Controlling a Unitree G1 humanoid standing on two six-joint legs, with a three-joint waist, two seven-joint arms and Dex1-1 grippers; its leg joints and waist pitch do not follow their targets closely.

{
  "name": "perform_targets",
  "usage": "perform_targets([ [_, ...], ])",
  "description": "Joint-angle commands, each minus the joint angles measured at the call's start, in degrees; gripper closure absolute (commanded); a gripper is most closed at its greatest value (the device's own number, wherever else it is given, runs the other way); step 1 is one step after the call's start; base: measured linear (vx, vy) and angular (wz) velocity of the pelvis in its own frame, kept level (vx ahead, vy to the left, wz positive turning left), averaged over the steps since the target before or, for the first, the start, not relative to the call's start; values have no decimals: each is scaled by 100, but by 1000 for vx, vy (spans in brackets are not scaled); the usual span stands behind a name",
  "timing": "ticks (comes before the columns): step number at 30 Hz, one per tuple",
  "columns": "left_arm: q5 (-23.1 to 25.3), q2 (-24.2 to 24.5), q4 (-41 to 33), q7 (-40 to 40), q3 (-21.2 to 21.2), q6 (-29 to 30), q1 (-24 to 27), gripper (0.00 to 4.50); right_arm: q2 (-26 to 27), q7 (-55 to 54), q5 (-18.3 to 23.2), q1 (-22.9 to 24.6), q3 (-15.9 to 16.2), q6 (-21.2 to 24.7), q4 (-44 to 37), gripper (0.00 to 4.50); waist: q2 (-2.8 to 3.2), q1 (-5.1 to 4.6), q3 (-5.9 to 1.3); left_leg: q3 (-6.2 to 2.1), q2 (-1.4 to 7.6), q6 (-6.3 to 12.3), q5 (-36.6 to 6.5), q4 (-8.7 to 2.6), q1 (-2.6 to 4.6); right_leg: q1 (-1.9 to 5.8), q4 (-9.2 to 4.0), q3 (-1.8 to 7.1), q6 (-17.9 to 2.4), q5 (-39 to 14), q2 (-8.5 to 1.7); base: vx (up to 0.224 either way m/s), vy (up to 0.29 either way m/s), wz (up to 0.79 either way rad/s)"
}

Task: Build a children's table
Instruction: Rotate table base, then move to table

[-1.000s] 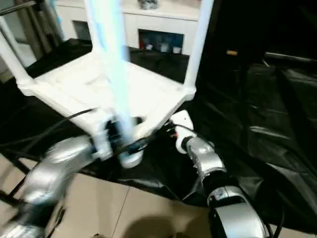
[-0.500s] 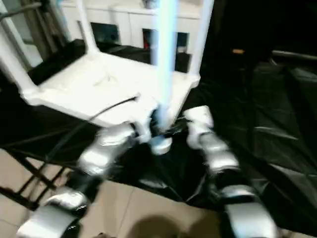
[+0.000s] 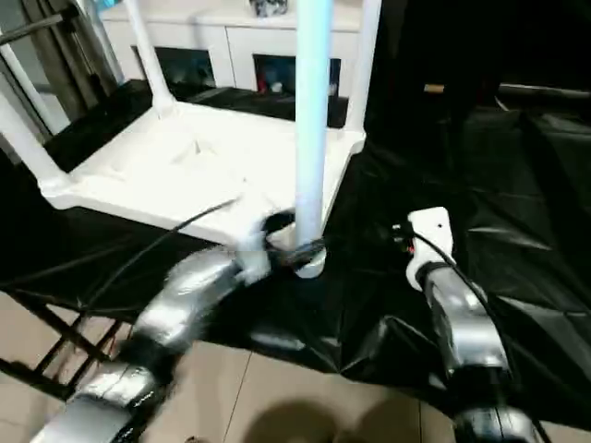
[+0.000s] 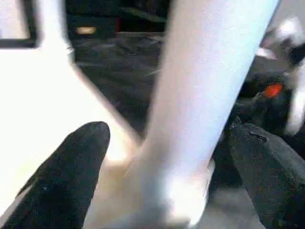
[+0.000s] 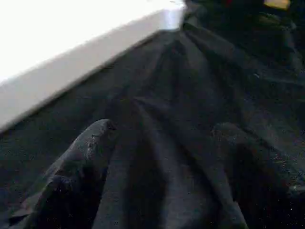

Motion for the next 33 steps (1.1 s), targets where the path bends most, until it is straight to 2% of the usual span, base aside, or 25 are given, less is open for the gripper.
perform_targets([
  [1,-82,95,-840,158,108,190,453,0,89,82,49,137,235,288,-512,81,-194,7,-386,-16,75,504,-1435,-376,44,265,-530,90,-957,-2170,-144,0,0,0],
  [2,-8,130,-1149,229,183,156,733,0,111,69,-38,211,333,368,-647,81,-163,23,-419,-36,99,451,-1344,-370,61,270,-483,114,-992,-1972,-162,0,0,0],
  [3,10,135,-1204,240,198,146,784,0,114,65,-56,226,352,384,-674,81,-177,6,-367,-32,105,414,-1366,-411,20,256,-497,117,-985,-1900,-140,0,0,0],
  [4,115,160,-1586,399,317,127,1127,0,168,13,-126,282,424,470,-771,81,-167,3,-359,-42,119,325,-1520,-428,31,248,-496,117,-936,-2026,-154,0,0,0],
  [6,168,164,-1812,543,394,171,1307,0,209,-44,-126,303,418,517,-814,81,-162,-4,-335,-16,99,232,-1736,-439,75,185,-556,129,-836,-2200,-122,0,0,0],
  [7,372,214,-2340,1106,673,456,1658,0,358,-321,-101,400,322,500,-1019,81,-213,4,-340,-18,98,190,-1772,-442,80,196,-553,138,-783,-2207,-130,0,0,0],
  [9,567,269,-2516,1489,807,575,1770,0,444,-427,-76,491,270,444,-1158,81,-212,-6,-322,-30,96,168,-1653,-466,19,224,-535,140,-665,-2144,-136,0,0,0],
  [13,735,275,-2880,2303,1185,712,1928,0,741,-531,183,823,201,630,-1562,81,-227,-1,-326,-38,66,110,-1714,-462,37,189,-577,150,-348,-2384,-122,0,0,0],
  [17,824,237,-3031,2539,1240,892,1911,0,876,-581,291,939,191,727,-1704,81,-236,-7,-332,-59,75,69,-1708,-489,18,188,-554,150,-359,-2142,-110,0,0,0],
  [18,838,237,-3025,2551,1238,899,1878,0,894,-586,291,940,192,741,-1712,81,-148,-26,-375,194,61,-430,-1866,-236,360,-161,-688,324,-217,-2290,177,-47,-3,-24],
  [19,855,238,-3012,2568,1235,915,1827,0,921,-595,288,941,193,759,-1724,81,-287,5,-374,275,-62,-503,-2074,-159,268,-159,-674,460,-113,-2424,247,-47,-3,-24],
  [20,867,239,-3003,2587,1231,952,1784,0,942,-604,283,942,195,772,-1733,81,-276,58,-399,288,-78,-438,-2105,-151,267,-166,-646,581,-90,-2475,227,-3,19,-46],
  [21,950,244,-3022,2702,1214,1115,1689,0,971,-656,267,943,204,810,-1777,81,-347,74,-419,296,-167,-176,-2044,-58,127,-49,-617,839,-108,-2488,187,55,56,-52],
  [22,966,241,-3031,2727,1211,1135,1679,0,977,-665,262,946,203,819,-1792,81,-310,118,-444,253,-215,-27,-1965,14,76,42,-631,1028,-164,-2473,102,55,56,-52],
  [23,1018,221,-3006,2813,1193,1183,1596,0,1009,-712,268,946,167,830,-1830,81,-347,198,-440,79,-320,330,-1797,307,-92,249,-758,1510,-329,-2608,-171,18,101,-57],
  [24,1034,209,-2973,2841,1183,1187,1550,0,1026,-734,280,942,140,826,-1841,81,-453,292,-425,-232,-362,520,-1421,635,-315,467,-873,1969,-464,-2853,-480,10,185,-63],
  [25,1133,215,-2898,2904,1097,1183,1461,0,1029,-786,255,951,111,843,-1867,81,-401,281,-395,-537,-400,387,-1184,755,-451,519,-875,2170,-700,-2603,-433,10,185,-63],
  [26,1138,227,-2877,2859,1044,1216,1436,0,1031,-812,253,956,86,848,-1871,81,-282,248,-411,-652,-444,255,-789,409,-301,415,-786,1975,-710,-1956,67,-9,234,-62],
  [27,1139,223,-2866,2847,1012,1231,1423,0,1035,-852,253,964,66,858,-1877,81,-79,196,-371,-667,-372,150,-643,38,-35,159,-745,1715,-507,-1679,459,-33,267,-52],
  [28,1142,217,-2863,2851,999,1234,1418,0,1035,-874,255,969,56,864,-1882,81,33,-63,-370,-875,-96,594,-544,-425,14,50,-136,827,-628,-943,606,-33,267,-52],
  [29,1117,167,-2861,2916,1018,1286,1416,0,1029,-909,251,981,52,880,-1898,81,164,-65,-410,-898,-11,522,-372,-405,189,-134,40,642,-592,-799,534,-26,258,-18],
  [30,1134,131,-2858,2986,1037,1241,1418,0,1015,-880,260,994,68,890,-1924,81,221,-235,-367,-1033,169,-30,-357,-522,94,38,148,391,-506,-366,354,-20,207,7],
  [31,1140,126,-2856,2999,1041,1221,1419,0,1010,-859,264,998,76,890,-1931,81,256,-259,-375,-1129,417,-475,27,-512,215,-24,166,232,-368,-339,246,-20,207,7],
  [32,1201,110,-2881,3143,1088,1222,1454,0,951,-731,266,1016,171,951,-2002,81,302,-345,-445,-1306,578,-263,1135,-447,339,28,266,160,-215,-497,148,-21,134,-3],
  [33,1201,110,-2881,3143,1088,1222,1454,0,951,-731,266,1016,171,951,-2002,81,295,-316,-460,-1295,629,41,1647,-396,366,27,260,144,-166,-536,92,-38,67,-4],
])
